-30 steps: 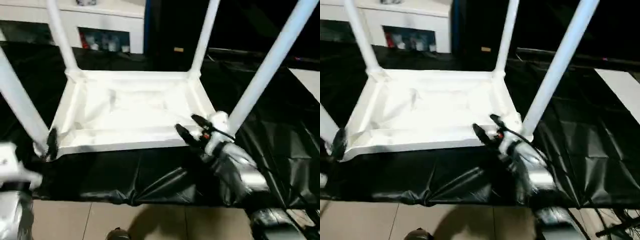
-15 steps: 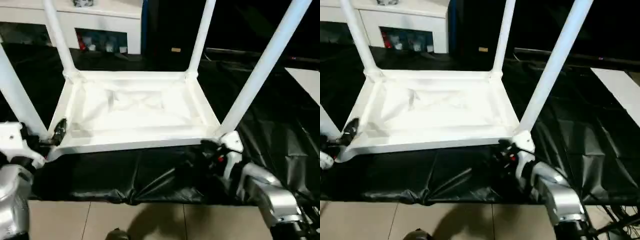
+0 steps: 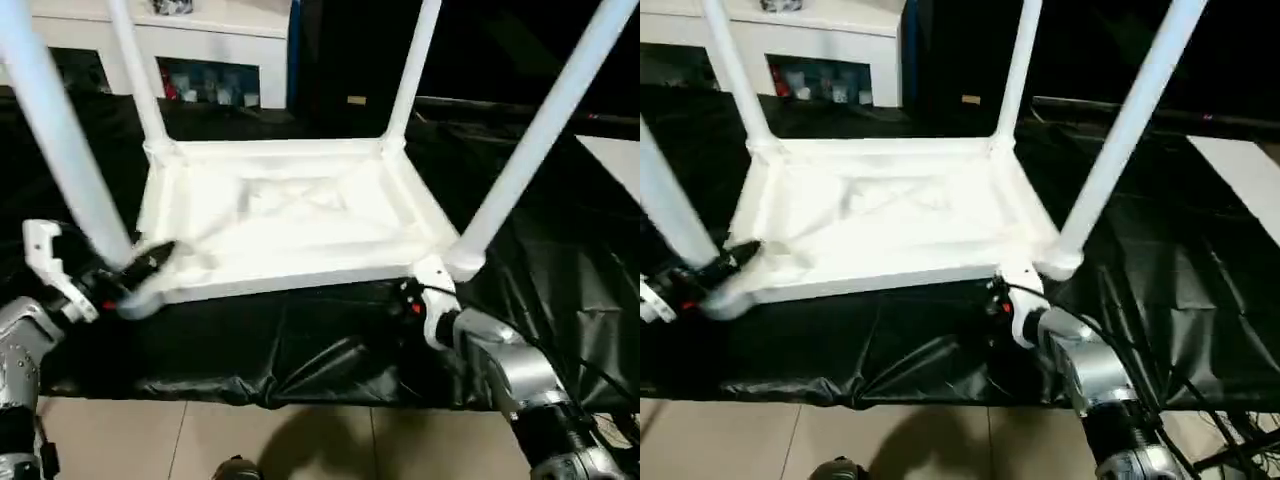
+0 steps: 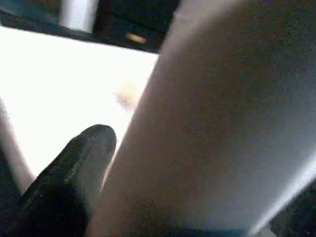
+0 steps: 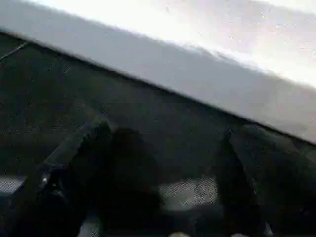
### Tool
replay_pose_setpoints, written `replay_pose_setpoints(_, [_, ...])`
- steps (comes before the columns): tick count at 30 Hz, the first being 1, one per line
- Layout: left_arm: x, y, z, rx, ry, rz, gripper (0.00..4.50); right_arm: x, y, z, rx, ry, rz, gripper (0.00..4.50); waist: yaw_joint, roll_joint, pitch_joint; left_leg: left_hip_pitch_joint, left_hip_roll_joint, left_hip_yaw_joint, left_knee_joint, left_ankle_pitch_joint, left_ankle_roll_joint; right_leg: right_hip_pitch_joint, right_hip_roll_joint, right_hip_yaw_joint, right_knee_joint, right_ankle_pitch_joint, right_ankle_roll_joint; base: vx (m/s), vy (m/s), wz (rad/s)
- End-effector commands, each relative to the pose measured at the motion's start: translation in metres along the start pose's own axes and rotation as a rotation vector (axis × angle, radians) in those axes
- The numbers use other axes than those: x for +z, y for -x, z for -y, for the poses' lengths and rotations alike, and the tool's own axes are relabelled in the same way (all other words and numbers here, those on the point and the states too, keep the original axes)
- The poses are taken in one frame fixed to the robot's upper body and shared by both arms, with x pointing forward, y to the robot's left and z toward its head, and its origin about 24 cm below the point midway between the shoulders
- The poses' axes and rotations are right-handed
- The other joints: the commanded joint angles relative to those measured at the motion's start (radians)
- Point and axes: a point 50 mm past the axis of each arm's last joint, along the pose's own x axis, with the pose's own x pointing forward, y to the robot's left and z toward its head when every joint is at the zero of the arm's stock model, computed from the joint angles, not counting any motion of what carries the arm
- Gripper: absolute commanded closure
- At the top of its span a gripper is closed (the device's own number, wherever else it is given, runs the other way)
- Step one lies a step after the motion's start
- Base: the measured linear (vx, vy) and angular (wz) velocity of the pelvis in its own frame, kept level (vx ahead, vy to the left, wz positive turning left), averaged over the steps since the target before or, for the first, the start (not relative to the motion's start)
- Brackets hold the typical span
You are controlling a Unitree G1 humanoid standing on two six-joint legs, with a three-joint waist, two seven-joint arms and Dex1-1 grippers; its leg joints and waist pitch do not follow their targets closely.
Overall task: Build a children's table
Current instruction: Rotate table base
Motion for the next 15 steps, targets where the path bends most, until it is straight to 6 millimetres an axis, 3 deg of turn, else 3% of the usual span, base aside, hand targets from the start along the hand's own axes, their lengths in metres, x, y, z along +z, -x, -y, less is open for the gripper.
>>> replay_pose_setpoints(1, [-0.005,-0.012,0.016,-0.128,0.025,-0.037,0.0,0.002,0.002,0.01,-0.054,0.01,0.011,0.03,-0.012,0.024,-0.056,0.031,0.023,-0.007,-0.088,-0.487,-0.096,0.011,-0.044,0.031,-0.074,-0.378,-0.164,0.0,0.0,0.0])
replay_pose_setpoints(5, [-0.014,-0.012,0.035,-0.26,0.036,-0.102,0.0,0.013,-0.002,0.016,-0.101,-0.027,0.078,0.03,-0.02,0.022,-0.06,0.015,0.022,-0.007,-0.088,-0.403,-0.083,0.026,-0.045,0.03,-0.063,-0.324,-0.17,0.0,0.0,0.0])
replay_pose_setpoints(7, [-0.014,-0.012,0.044,-0.304,0.037,-0.116,0.0,0.014,-0.004,0.016,-0.101,-0.026,0.084,0.03,-0.029,0.021,-0.062,0.015,0.021,-0.004,-0.085,-0.372,-0.076,0.028,-0.039,0.029,-0.057,-0.266,-0.183,0.0,0.0,0.0])
replay_pose_setpoints(8, [-0.016,-0.013,0.059,-0.381,0.051,-0.136,0.0,0.015,-0.009,0.014,-0.091,-0.02,0.088,0.03,-0.032,0.022,-0.066,0.017,0.022,-0.001,-0.082,-0.359,-0.073,0.027,-0.039,0.029,-0.05,-0.238,-0.193,0.0,0.0,0.0])
replay_pose_setpoints(15, [-0.023,-0.022,0.098,-0.532,0.072,-0.189,0.0,0.019,-0.025,-0.001,-0.026,-0.01,0.1,0.03,-0.061,0.02,-0.06,0.013,0.019,0.003,-0.081,-0.334,-0.057,0.033,-0.03,0.029,-0.053,-0.234,-0.199,0.0,0.0,0.0])
